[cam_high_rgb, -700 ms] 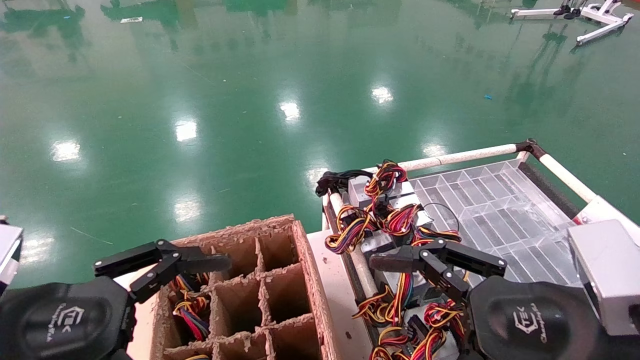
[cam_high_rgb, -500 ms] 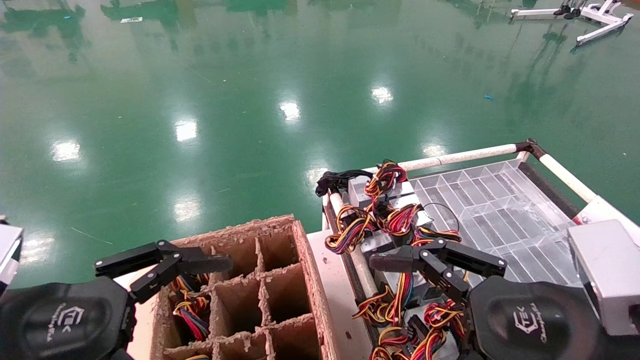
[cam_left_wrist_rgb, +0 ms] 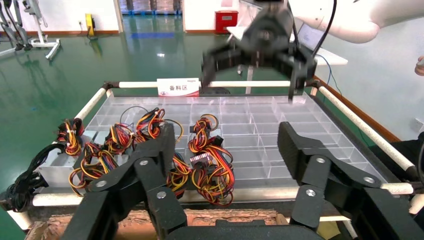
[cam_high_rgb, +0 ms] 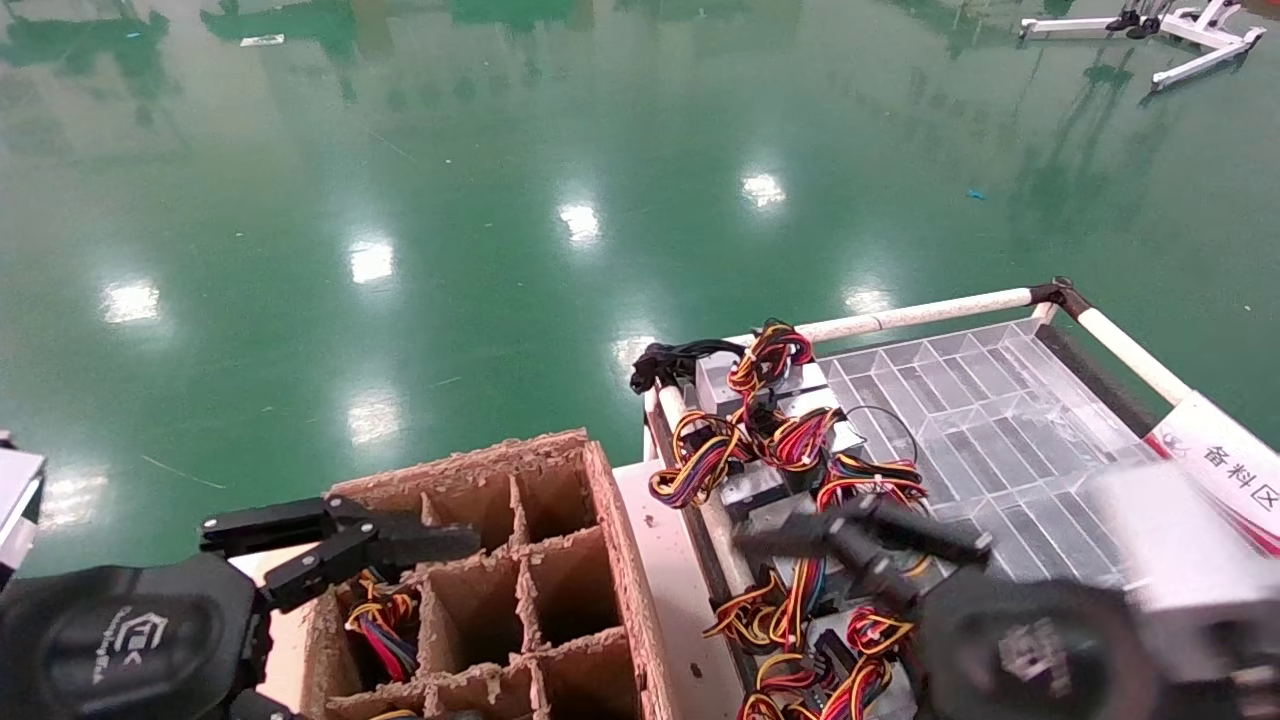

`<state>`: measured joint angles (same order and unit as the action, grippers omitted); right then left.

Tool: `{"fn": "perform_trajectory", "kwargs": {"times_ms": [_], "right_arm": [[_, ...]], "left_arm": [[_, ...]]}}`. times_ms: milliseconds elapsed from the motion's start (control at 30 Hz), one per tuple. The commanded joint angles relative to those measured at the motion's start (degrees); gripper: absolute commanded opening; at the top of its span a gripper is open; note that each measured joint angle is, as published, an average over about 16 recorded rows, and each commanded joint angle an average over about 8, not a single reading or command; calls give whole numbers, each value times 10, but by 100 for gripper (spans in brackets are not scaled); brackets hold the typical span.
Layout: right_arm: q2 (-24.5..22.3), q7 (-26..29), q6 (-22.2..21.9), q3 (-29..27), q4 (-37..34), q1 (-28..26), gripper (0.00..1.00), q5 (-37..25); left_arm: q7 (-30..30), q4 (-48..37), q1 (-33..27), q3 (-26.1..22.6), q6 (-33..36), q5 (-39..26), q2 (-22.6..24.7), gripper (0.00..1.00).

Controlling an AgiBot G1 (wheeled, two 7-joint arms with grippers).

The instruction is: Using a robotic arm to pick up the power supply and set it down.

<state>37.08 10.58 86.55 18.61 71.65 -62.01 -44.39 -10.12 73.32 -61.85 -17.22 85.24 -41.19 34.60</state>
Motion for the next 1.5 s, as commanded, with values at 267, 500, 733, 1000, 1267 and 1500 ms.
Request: {"fn": "perform_trajectory", "kwargs": {"times_ms": [267,500,733,1000,1267,1500], "right_arm": [[54,-10,19,45,-48,-18,100,-46],[133,-8,21,102,-86,-56,100,-108],[223,-26,23,154,-157,-95,100,-163],[318,-66,31,203,-261,-138,98,-206],[383,-108,34,250,-353,-175,14,-227],[406,-125,23,301,-385,-195,0,-221]], "left_arm": [[0,0,0,0,0,0,0,0],[0,0,0,0,0,0,0,0],[0,0,0,-1,0,0,0,0],[0,0,0,-1,0,1,0,0],[1,0,0,-1,0,1,0,17],[1,0,0,-1,0,1,0,72]]}}
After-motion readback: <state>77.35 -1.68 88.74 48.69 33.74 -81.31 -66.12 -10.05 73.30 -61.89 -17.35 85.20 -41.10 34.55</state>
